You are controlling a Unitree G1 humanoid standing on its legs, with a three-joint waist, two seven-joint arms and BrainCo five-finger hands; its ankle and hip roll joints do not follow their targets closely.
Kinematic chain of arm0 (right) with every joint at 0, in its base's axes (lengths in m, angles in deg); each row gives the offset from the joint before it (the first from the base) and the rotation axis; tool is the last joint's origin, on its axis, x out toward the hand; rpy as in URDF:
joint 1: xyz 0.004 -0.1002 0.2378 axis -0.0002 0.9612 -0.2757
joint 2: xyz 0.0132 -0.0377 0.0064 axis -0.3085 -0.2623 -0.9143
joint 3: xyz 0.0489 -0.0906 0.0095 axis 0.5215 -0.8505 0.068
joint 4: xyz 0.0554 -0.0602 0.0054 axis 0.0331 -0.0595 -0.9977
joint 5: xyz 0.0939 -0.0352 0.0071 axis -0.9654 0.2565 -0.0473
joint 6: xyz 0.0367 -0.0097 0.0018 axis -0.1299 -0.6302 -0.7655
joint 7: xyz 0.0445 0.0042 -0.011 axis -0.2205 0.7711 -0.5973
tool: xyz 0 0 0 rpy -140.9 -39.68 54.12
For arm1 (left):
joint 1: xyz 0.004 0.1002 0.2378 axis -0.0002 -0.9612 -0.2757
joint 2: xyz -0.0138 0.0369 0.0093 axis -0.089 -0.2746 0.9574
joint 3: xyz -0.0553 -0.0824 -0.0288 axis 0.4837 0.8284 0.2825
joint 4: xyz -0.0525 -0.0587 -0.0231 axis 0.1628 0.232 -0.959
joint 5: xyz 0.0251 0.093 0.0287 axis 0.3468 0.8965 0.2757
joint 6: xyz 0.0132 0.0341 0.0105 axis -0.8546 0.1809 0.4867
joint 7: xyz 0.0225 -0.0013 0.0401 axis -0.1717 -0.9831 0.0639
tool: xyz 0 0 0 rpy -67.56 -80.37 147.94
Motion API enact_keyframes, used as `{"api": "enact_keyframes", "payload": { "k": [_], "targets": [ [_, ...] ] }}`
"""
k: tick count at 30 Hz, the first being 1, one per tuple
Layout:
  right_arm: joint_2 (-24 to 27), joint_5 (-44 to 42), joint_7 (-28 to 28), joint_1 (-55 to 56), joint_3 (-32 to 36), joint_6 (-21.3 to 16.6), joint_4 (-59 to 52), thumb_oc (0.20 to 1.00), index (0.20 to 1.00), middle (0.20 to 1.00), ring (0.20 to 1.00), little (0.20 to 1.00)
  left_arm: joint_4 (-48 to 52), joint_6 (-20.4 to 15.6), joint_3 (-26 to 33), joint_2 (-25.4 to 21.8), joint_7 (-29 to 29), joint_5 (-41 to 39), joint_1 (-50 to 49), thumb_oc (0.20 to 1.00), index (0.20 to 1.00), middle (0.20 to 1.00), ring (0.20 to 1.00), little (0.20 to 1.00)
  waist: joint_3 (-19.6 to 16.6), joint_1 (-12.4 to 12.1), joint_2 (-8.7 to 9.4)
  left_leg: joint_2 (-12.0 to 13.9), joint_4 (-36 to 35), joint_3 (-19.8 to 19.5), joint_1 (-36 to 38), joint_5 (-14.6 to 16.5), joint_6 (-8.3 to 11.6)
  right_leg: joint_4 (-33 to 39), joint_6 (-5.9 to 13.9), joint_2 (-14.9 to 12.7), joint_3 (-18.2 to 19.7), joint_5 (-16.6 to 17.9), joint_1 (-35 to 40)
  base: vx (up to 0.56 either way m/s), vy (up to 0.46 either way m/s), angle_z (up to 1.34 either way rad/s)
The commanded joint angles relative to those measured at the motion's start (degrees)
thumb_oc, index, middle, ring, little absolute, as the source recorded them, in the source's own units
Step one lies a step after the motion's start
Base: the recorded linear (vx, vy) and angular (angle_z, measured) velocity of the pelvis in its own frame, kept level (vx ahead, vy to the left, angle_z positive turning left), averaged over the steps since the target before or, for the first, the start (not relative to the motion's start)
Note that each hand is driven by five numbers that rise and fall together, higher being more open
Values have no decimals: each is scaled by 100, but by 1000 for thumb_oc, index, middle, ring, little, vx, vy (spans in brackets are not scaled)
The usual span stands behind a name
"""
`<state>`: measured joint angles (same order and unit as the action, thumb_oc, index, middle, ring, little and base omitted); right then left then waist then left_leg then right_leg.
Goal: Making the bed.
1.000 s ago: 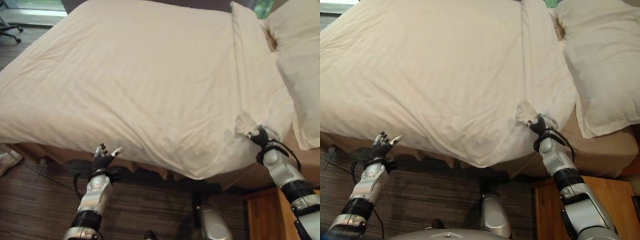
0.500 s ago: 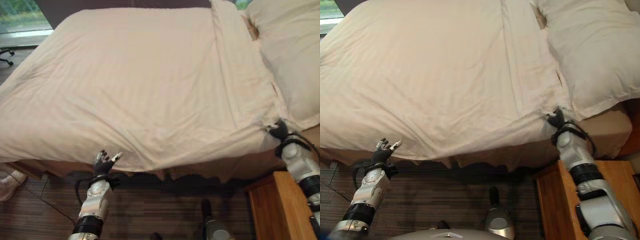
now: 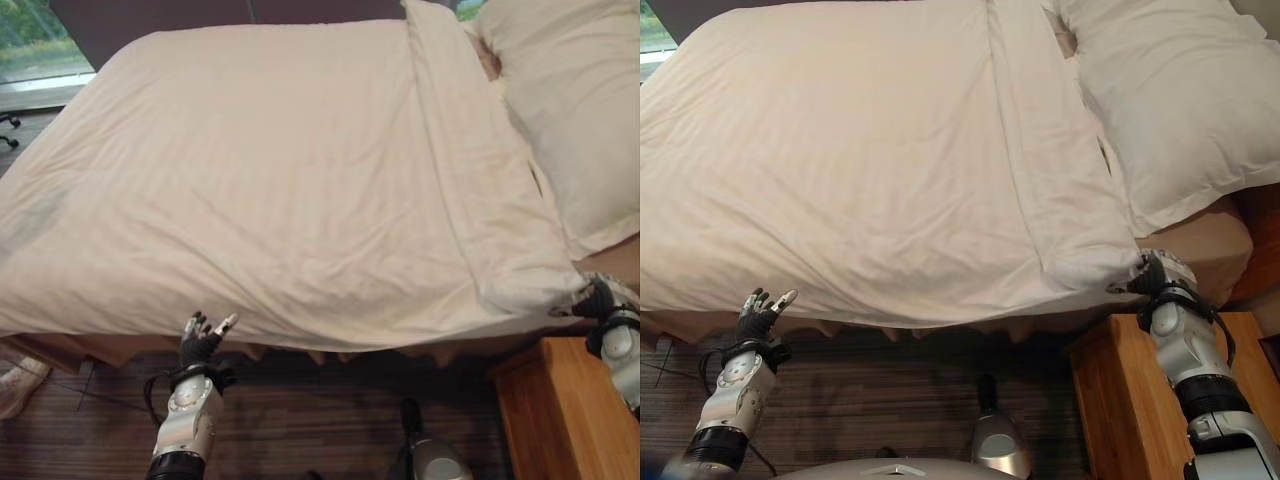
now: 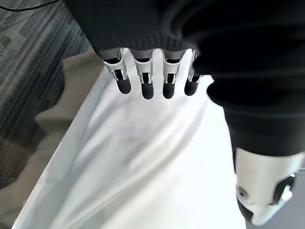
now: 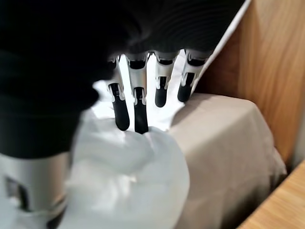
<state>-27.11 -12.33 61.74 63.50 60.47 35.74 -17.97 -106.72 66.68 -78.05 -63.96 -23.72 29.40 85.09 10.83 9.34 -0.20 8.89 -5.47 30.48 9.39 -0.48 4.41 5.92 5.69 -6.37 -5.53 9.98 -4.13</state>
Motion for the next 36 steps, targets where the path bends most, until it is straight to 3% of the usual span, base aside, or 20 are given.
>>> {"api": "enact_keyframes", "payload": {
  "k": [1,5,10,14,15,16,18,22,23,26,28,29,32,36],
  "targets": [
    [-101,192,89,-584,-198,-8,482,1000,1000,1000,1000,1000,107,-263,110,-347,-94,80,140,1000,1000,1000,1000,1000,-212,-65,402,411,47,-573,-329,-382,506,-92,406,-298,91,-613,367,-28,-52,18],
    [86,-122,363,-735,-300,169,2207,1000,1000,1000,1000,1000,162,-256,-63,-370,-186,-4,366,1000,1000,1000,1000,1000,-310,-73,589,501,47,-596,-330,-385,569,-92,376,-226,32,-616,413,-5,-40,9],
    [942,912,1173,-1798,-1223,354,3608,1000,1000,1000,1000,1000,526,-174,32,-523,-386,-171,261,1000,1000,1000,1000,1000,-408,-189,727,591,47,-669,-392,-445,645,-92,332,-166,-65,-617,454,6,-16,6],
    [1204,1156,1130,-2254,-1412,334,3668,1000,1000,1000,1000,1000,737,-202,281,-537,-478,-260,27,1000,1000,1000,1000,1000,-434,-235,736,627,47,-709,-401,-464,671,-92,321,-145,-111,-639,495,10,9,9],
    [1209,932,995,-2253,-1225,288,3579,1000,1000,1000,1000,1000,781,-232,364,-510,-493,-306,-32,1000,1000,1000,1000,1000,-436,-225,732,634,47,-720,-401,-462,676,-92,321,-136,-115,-642,496,6,18,24],
    [1025,-5,617,-2026,-628,110,3012,1000,1000,1000,1000,1000,818,-313,505,-408,-500,-421,-97,1000,1000,1000,1000,1000,-428,-194,709,647,47,-721,-383,-467,672,-92,316,-111,-96,-657,512,27,22,22],
    [579,-1241,326,-1552,92,-82,2200,200,200,200,200,200,751,-362,570,-336,-435,-341,-79,1000,1000,1000,1000,1000,-431,-153,657,656,47,-738,-366,-447,669,-92,313,-93,-103,-715,548,40,8,11],
    [-341,-3390,-334,-1206,1061,-660,285,200,200,200,200,200,678,-441,594,-381,-313,-497,47,1000,1000,1000,1000,1000,-428,-126,544,691,47,-750,-353,-454,660,-92,282,-64,-116,-802,579,4,-2,1],
    [-1210,-4370,-715,-1459,1104,-1220,0,200,200,200,200,200,693,-534,418,-319,-176,-475,118,1000,1000,1000,1000,1000,-399,-168,486,693,47,-774,-371,-474,648,-92,262,-69,-131,-794,586,34,-6,-4],
    [-1910,-6417,-719,-1678,1468,-1943,44,200,200,200,200,200,554,-698,362,-455,30,-554,562,1000,1000,1000,1000,1000,-347,-178,323,681,47,-848,-363,-468,683,-92,251,-84,-152,-890,634,21,-10,1],
    [-2099,-6736,-762,-1650,1569,-2140,-25,200,200,200,200,200,530,-686,312,-463,15,-594,659,1000,1000,1000,1000,1000,-341,-174,254,681,47,-868,-413,-516,693,-92,235,-85,-163,-876,598,-21,-17,18],
    [-2391,-7473,-632,-1827,1621,-2466,-173,200,200,200,200,200,460,-738,142,-489,-30,-755,899,1000,1000,1000,1000,1000,-285,-134,76,686,47,-923,-511,-581,748,-92,220,-99,-193,-919,561,-12,-23,14],
    [-2439,-7667,-599,-1943,1592,-2591,-215,200,200,200,200,200,426,-774,38,-524,-12,-773,1051,1000,1000,1000,1000,1000,-254,-110,8,691,47,-943,-569,-612,772,-92,214,-101,-207,-923,523,-44,-26,15],
    [-2431,-7943,-708,-2622,1487,-2912,-171,200,200,200,200,200,578,-1016,-314,-699,67,-877,1673,1000,1000,1000,1000,1000,32,-9,-412,662,47,-910,-867,-736,841,-92,215,-139,-127,-876,205,-126,-18,6]
  ]
}}
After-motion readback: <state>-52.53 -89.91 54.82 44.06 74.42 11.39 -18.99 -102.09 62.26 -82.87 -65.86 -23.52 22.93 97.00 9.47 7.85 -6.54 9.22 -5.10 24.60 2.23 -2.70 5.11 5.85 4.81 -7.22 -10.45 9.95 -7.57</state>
